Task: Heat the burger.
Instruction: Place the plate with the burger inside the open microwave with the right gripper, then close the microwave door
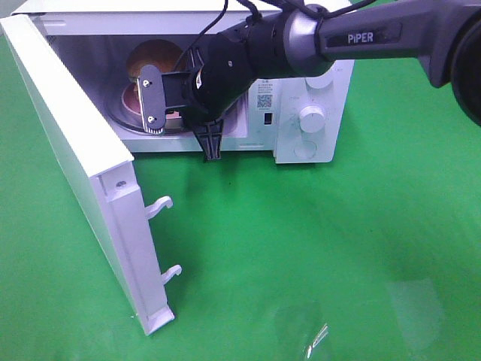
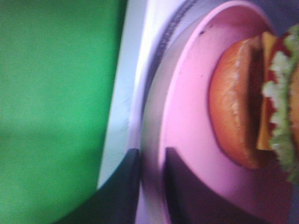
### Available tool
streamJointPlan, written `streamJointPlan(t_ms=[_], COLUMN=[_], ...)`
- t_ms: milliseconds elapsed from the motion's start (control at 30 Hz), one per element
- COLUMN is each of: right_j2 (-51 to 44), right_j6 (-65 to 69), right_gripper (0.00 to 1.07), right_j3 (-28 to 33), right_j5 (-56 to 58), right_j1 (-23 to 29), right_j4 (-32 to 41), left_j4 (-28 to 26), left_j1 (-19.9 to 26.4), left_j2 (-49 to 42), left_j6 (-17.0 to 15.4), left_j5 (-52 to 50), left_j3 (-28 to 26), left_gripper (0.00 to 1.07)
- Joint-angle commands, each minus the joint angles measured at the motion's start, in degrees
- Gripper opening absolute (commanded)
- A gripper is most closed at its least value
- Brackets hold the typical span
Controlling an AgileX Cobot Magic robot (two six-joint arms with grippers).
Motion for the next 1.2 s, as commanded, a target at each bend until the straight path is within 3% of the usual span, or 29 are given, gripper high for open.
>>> streamJointPlan(t_ms=[33,133,633,1067,1200], right_j2=[-0.6,-0.6,-1.0,-4.1,-5.8], right_j6=[1.1,2.6,3.1,3.1,2.5], right_gripper=[0.28,0.37,0.4,0.65,0.65], right_j3=[-0.5,-0.5,-0.4,-0.2,2.2], right_j5=[-1.0,-1.4,0.6,7.0,5.7], right_j1=[-0.2,-0.2,-0.1,1.9,2.5], right_j4=[-0.1,-0.1,-0.2,1.9,2.1], left_j4=[-0.3,-0.3,-0.3,-0.3,-0.3], left_j1=[0.1,0.1,0.1,0.1,0.1], left_j2=[-0.1,-0.1,-0.1,-0.1,-0.1], left_j6=[-0.1,-0.1,-0.1,-0.1,-0.1], left_j5=[-0.1,-0.1,-0.1,-0.1,-0.1], left_j3=[0.0,0.0,0.0,0.0,0.0], left_gripper=[0.89,0.89,0.89,0.89,0.89])
